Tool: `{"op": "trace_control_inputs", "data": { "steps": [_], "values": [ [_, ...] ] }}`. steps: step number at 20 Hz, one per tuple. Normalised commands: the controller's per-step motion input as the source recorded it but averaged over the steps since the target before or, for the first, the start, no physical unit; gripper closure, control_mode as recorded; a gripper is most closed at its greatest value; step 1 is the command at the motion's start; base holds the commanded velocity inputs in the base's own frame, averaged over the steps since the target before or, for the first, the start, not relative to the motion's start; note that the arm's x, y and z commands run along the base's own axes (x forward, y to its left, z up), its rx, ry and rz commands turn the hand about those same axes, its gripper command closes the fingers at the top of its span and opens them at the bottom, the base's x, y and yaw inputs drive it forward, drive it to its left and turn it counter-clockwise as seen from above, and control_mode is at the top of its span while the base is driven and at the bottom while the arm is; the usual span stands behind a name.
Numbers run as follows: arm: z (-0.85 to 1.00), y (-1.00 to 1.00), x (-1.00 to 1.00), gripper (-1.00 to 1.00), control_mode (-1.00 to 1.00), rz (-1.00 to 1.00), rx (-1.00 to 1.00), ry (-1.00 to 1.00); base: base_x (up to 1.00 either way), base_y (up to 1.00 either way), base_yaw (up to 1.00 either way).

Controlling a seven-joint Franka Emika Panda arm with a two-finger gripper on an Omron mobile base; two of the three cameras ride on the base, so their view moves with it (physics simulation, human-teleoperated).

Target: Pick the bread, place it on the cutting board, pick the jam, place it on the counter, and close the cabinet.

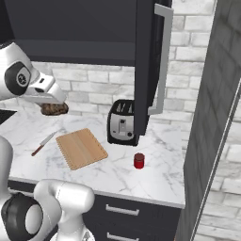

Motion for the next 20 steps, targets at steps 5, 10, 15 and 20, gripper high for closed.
{"op": "trace_control_inputs", "data": {
  "steps": [5,10,15,20],
  "values": [
    [-0.39,0.00,0.07,1.00,-1.00,0.04,0.01,0.00,0.00,0.00,0.00],
    [-0.32,0.00,0.12,1.00,-1.00,0.03,0.01,0.00,0.00,0.00,0.00],
    [-0.32,0.00,0.14,1.00,-1.00,0.03,0.00,0.00,0.00,0.00,0.00],
    [-0.33,0.00,0.21,1.00,-1.00,0.01,0.00,0.00,0.00,0.00,0.00]
  ]
}}
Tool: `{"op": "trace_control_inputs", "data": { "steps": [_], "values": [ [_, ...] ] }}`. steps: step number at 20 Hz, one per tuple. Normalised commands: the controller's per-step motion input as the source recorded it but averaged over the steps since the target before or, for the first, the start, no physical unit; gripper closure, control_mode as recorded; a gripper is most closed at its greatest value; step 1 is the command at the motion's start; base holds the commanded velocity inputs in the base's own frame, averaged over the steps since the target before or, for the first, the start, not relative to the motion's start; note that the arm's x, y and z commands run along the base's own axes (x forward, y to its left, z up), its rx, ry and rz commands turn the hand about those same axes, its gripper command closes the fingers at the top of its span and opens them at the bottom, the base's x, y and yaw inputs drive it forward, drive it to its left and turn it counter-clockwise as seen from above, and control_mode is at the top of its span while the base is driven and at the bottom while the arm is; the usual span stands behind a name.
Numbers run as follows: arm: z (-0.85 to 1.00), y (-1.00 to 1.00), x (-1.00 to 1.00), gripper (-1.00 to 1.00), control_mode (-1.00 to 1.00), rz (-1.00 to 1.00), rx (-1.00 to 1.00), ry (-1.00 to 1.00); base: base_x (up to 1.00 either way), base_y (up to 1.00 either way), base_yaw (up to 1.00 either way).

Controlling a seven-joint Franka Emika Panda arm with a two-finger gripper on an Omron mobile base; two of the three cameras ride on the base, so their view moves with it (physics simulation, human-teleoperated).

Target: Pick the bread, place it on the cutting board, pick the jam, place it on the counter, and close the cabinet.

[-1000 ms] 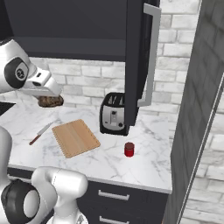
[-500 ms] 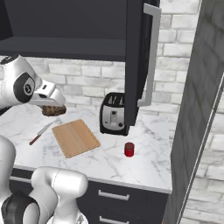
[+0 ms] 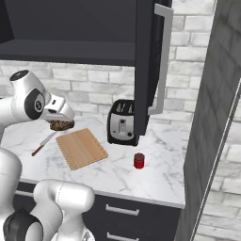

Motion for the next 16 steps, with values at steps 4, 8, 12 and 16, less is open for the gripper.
{"op": "trace_control_inputs", "data": {
  "steps": [4,8,12,16],
  "values": [
    [-0.36,0.00,0.16,1.00,-1.00,0.02,0.00,0.00,0.00,0.00,0.00],
    [-0.34,0.00,0.16,1.00,-1.00,0.02,0.01,0.00,0.00,0.00,0.00],
    [-0.35,0.00,0.10,1.00,-1.00,0.01,0.04,0.00,0.00,0.00,0.00],
    [-0.36,0.00,0.12,1.00,-1.00,0.00,0.04,0.00,0.00,0.00,0.00]
  ]
}}
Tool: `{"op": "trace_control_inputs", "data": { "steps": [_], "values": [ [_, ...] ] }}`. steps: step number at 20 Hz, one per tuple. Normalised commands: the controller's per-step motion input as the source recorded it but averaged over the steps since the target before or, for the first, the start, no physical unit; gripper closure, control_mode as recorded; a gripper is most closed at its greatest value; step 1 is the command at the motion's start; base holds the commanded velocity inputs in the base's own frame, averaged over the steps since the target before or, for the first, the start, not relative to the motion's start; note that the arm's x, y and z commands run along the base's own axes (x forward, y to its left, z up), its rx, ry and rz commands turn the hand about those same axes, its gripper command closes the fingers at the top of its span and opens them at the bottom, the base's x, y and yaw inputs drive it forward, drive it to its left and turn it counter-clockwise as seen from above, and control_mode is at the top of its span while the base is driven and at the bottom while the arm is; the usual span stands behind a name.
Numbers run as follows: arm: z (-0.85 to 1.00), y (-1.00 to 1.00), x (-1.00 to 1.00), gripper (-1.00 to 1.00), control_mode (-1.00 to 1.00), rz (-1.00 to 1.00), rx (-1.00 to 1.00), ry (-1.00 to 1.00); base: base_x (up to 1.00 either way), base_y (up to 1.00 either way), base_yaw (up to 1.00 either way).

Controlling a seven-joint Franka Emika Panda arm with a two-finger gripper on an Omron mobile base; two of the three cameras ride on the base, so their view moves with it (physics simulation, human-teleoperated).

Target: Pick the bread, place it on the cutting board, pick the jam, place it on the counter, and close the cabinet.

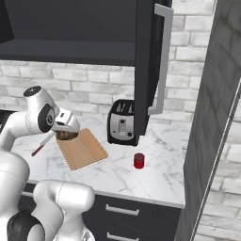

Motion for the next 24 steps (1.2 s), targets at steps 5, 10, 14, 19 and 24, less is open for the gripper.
{"op": "trace_control_inputs", "data": {
  "steps": [5,10,14,19,24],
  "values": [
    [-0.34,0.00,0.20,1.00,-1.00,0.00,0.00,0.00,0.00,0.00,0.00],
    [-0.28,0.00,0.22,1.00,-1.00,0.01,0.00,0.00,0.00,0.00,0.00],
    [-0.29,0.00,0.19,1.00,-1.00,0.01,0.01,0.00,0.00,0.00,0.00],
    [-0.30,0.00,0.22,1.00,-1.00,0.02,0.00,0.00,0.00,0.00,0.00],
    [-0.29,0.00,0.22,1.00,-1.00,0.01,0.01,0.00,0.00,0.00,0.00]
  ]
}}
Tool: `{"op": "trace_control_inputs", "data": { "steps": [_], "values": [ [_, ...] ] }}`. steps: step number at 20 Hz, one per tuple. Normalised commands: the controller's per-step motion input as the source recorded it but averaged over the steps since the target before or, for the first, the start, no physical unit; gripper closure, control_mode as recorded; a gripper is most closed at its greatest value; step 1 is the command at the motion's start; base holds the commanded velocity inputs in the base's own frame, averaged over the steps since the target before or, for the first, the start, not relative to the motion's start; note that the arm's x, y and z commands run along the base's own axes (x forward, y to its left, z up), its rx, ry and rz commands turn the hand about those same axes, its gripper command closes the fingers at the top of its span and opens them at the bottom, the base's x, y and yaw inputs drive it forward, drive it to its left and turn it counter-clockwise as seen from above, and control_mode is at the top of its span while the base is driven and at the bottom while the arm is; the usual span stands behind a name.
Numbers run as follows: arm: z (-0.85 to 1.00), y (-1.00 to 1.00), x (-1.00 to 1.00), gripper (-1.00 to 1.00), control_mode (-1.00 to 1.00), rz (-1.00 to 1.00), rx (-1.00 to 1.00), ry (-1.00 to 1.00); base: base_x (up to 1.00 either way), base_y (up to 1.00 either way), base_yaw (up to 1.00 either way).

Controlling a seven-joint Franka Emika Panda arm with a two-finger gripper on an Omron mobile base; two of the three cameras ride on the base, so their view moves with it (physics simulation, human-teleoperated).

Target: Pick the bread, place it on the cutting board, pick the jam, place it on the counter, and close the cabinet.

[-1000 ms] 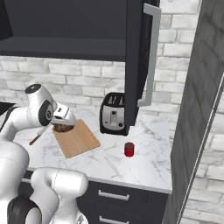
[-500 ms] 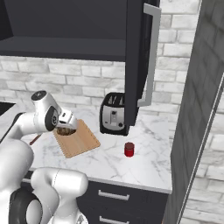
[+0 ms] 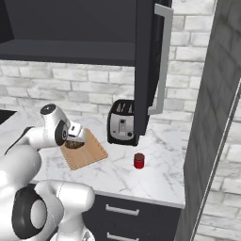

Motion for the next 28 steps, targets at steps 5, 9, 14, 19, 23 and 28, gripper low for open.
{"op": "trace_control_inputs", "data": {
  "steps": [5,9,14,19,23,28],
  "values": [
    [-0.30,0.00,0.20,1.00,-1.00,0.02,0.01,0.00,0.00,0.00,0.00],
    [-0.27,0.00,0.16,1.00,-1.00,0.02,0.02,0.00,0.00,0.00,0.00],
    [-0.28,0.00,0.14,1.00,-1.00,0.02,0.02,0.00,0.00,0.00,0.00],
    [-0.23,0.00,0.17,1.00,-1.00,0.02,0.01,0.00,0.00,0.00,0.00],
    [-0.19,0.00,0.22,1.00,-1.00,0.01,0.00,0.00,0.00,0.00,0.00],
    [-0.17,0.00,0.23,1.00,-1.00,0.01,0.00,0.00,0.00,0.00,0.00]
  ]
}}
